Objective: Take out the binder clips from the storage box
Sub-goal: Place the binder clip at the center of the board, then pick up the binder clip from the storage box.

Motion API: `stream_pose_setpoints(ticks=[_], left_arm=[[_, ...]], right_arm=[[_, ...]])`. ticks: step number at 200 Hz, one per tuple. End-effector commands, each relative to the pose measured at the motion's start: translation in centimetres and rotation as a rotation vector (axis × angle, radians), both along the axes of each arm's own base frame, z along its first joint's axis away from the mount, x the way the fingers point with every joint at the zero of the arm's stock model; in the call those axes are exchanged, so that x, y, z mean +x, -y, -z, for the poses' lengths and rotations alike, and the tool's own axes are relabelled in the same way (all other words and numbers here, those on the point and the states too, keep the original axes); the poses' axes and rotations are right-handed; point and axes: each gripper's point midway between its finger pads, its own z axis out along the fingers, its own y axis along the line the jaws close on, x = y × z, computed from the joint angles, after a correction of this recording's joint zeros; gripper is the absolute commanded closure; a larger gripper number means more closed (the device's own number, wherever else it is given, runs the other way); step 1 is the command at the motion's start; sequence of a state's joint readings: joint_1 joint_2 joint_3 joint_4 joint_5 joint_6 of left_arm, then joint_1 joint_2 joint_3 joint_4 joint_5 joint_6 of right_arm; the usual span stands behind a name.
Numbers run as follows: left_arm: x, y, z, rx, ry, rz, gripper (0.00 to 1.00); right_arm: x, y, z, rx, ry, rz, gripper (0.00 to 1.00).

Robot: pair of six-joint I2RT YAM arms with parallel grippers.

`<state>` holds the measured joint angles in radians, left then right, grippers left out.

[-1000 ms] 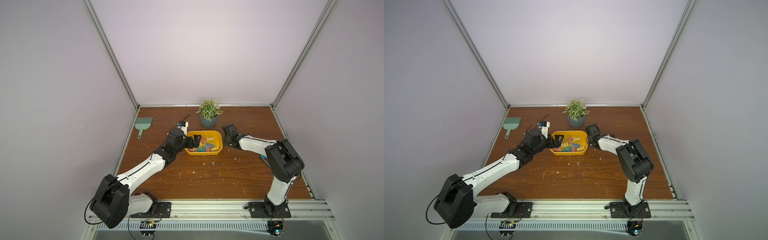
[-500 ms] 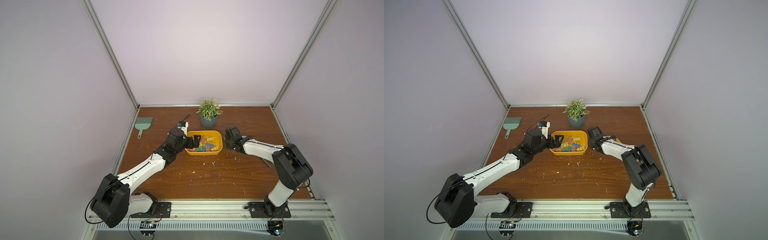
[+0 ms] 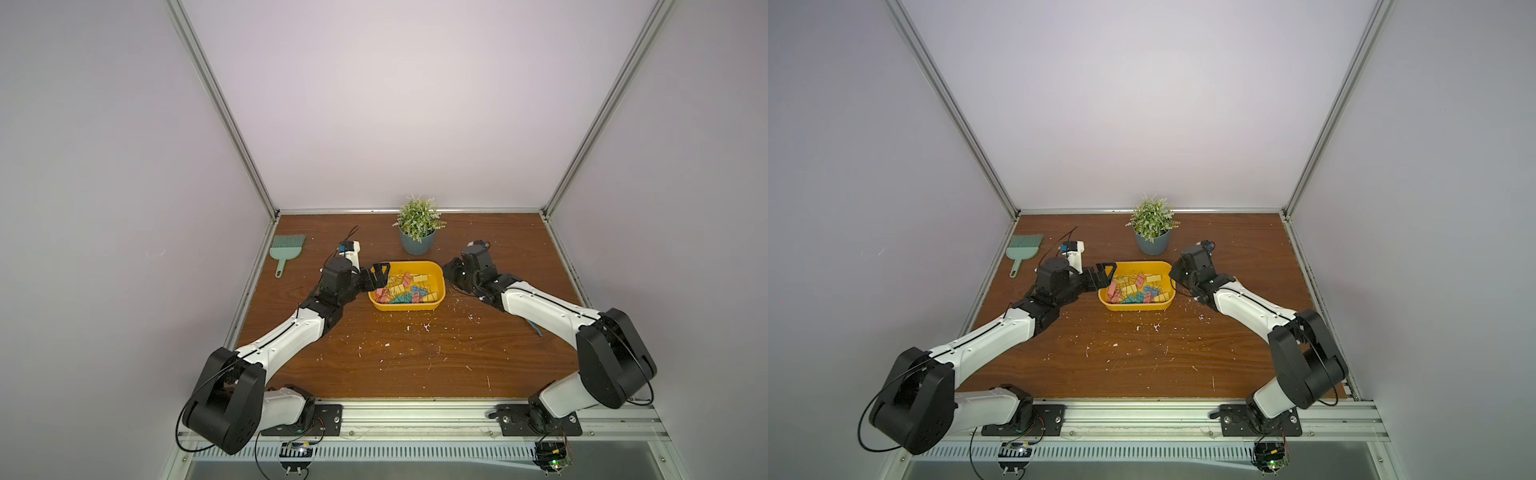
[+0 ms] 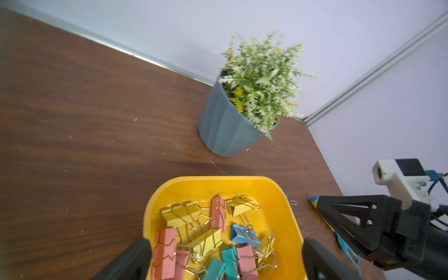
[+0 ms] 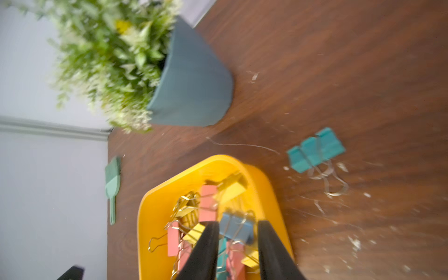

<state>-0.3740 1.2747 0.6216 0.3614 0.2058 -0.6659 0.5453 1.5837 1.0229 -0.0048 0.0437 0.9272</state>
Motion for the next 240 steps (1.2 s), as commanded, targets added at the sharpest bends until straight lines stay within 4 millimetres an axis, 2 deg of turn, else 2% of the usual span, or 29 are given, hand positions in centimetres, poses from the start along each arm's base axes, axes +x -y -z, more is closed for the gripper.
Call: stream_pose_setpoints(ticks=[1, 92, 140, 183, 240], left_arm=[[-0.7, 0.5, -2.1, -0.136, 0.061, 0.040, 0.00], [-0.7, 1.7, -0.7, -0.111, 0.008, 0.109, 0.00], [-0.7, 1.6, -0.5, -0.093, 0.000, 0.109, 0.00], [-0.8, 1.5, -0.4, -0.076, 0.002, 0.109, 0.00], [-0.8, 1.7, -0.2, -0.074, -0.009, 0.120, 0.00]], right_arm=[[-1.0, -2.4, 1.1, -0.067, -0.041, -0.207, 0.67], [2.1, -5.2, 3.6, -0.036, -0.123, -0.199, 0.60], [2.8, -6.9, 5.2, 0.021, -0.178, -0.206, 0.60], [3.0, -6.7, 5.8, 0.015, -0.190, -0.182, 0.68], [3.1, -6.0, 5.3, 0.006, -0.176, -0.149, 0.80]])
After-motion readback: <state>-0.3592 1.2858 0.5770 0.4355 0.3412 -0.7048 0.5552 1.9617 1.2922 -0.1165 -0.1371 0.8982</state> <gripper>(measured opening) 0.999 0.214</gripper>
